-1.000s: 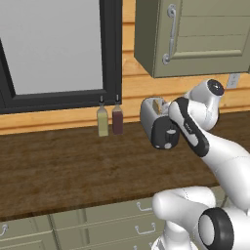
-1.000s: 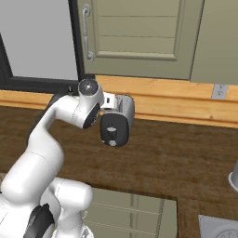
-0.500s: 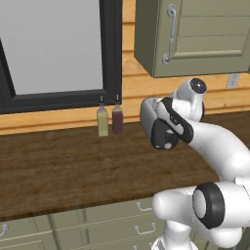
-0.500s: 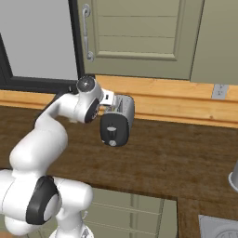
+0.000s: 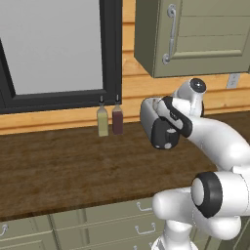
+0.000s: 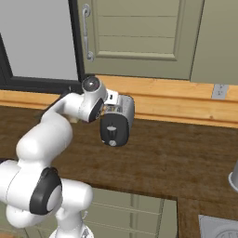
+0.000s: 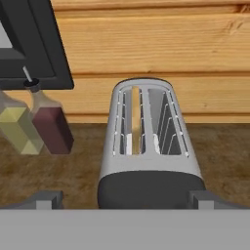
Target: Start the toaster. Once the lever pops up, take the bread to the plate on the dining counter.
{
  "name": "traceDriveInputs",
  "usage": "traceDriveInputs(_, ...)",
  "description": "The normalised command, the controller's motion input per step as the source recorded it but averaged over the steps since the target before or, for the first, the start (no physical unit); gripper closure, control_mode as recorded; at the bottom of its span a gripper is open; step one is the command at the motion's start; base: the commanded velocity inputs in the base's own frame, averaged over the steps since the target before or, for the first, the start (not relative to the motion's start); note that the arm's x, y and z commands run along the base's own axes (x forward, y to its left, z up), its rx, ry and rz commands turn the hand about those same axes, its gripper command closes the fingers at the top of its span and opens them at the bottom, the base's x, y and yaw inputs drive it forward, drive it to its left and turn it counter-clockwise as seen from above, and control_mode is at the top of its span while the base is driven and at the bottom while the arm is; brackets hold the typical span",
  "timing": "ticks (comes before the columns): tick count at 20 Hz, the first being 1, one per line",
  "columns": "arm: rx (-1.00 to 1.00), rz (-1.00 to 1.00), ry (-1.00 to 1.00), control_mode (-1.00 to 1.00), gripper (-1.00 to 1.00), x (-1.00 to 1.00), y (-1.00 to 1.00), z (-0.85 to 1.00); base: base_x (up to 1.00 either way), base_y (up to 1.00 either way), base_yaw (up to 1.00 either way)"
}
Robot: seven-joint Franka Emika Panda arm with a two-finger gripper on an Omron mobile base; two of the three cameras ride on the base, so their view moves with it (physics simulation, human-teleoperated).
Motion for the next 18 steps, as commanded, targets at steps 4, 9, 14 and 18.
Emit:
traceDriveInputs(4, 0.00, 0.00, 0.01, -1.00, -1.00, 0.29, -0.04, -0.08, 0.00, 0.00, 0.00)
traceDriveInputs(9, 0.00, 0.00, 0.02, -1.00, -1.00, 0.37, 0.01, -0.10, 0.00, 0.00, 0.00)
traceDriveInputs(14, 0.00, 0.00, 0.05, -1.00, -1.00, 0.25, 0.00, -0.16, 0.00, 0.00, 0.00)
traceDriveInputs(18, 0.00, 0.00, 0.04, -1.00, -1.00, 0.16, 0.00, -0.19, 0.00, 0.00, 0.00)
